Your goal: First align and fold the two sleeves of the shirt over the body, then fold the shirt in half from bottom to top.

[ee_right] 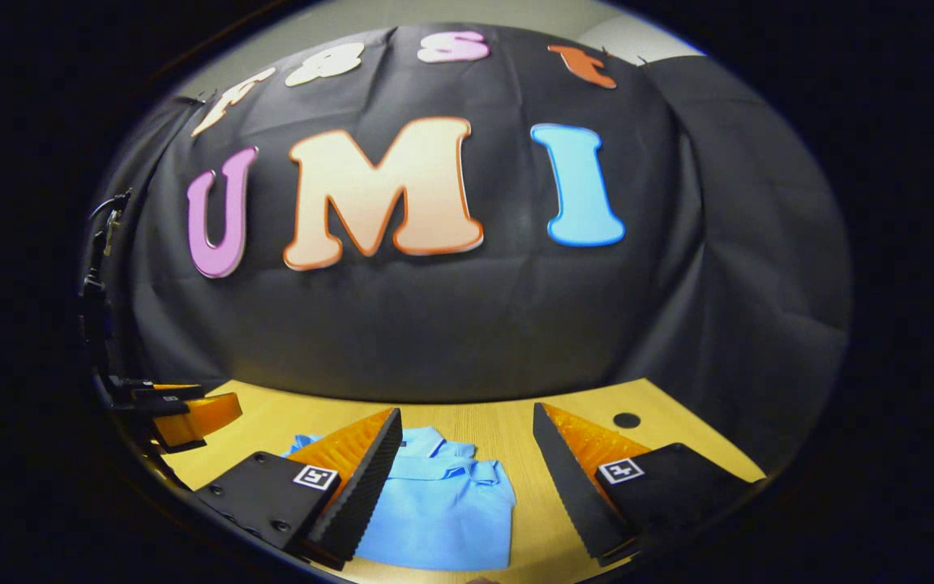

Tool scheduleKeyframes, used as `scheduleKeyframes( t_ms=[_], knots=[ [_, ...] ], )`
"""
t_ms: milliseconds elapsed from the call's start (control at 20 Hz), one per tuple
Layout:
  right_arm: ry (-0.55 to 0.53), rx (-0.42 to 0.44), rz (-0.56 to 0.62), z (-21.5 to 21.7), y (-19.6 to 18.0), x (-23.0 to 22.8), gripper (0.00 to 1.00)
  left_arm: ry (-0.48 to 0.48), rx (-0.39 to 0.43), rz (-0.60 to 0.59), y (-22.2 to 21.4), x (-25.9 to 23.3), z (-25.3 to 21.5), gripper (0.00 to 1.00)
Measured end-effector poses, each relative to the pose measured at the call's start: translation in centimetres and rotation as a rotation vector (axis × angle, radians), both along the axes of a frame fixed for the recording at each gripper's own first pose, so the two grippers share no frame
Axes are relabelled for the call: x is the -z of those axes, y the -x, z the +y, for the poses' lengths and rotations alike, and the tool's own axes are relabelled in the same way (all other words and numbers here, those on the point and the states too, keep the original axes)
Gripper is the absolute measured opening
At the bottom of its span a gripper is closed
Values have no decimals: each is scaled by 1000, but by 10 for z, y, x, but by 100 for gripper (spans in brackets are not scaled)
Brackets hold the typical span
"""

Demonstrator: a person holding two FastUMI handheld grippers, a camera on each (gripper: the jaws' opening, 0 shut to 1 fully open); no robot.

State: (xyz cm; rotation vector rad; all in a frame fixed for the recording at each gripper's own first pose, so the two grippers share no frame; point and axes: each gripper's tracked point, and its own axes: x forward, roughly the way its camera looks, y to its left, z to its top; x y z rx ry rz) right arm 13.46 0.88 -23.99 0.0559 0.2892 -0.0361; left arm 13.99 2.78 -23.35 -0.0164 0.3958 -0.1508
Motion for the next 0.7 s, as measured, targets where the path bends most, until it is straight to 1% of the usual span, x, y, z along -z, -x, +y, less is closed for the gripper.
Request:
scheduleKeyframes(
  t_ms=[200, 250, 400, 500, 600, 700],
  knots=[
    [15, -26, -49, 0, 61, -45, 100, -35, -26, -114, 59, -65, 13, 95],
    [28, -28, -63, 1, 74, -54, 99, -41, -28, -129, 75, -76, 15, 95],
    [41, -52, -91, 6, 107, -66, 100, -70, -39, -141, 113, -88, 24, 95],
    [31, -62, -80, 8, 120, -66, 100, -82, -49, -151, 128, -92, 27, 95],
    [13, -67, -68, 9, 125, -67, 100, -71, -61, -155, 141, -100, 29, 95],
    [8, -61, -87, 7, 125, -76, 100, -70, -69, -172, 147, -108, 32, 95]
  ],
)
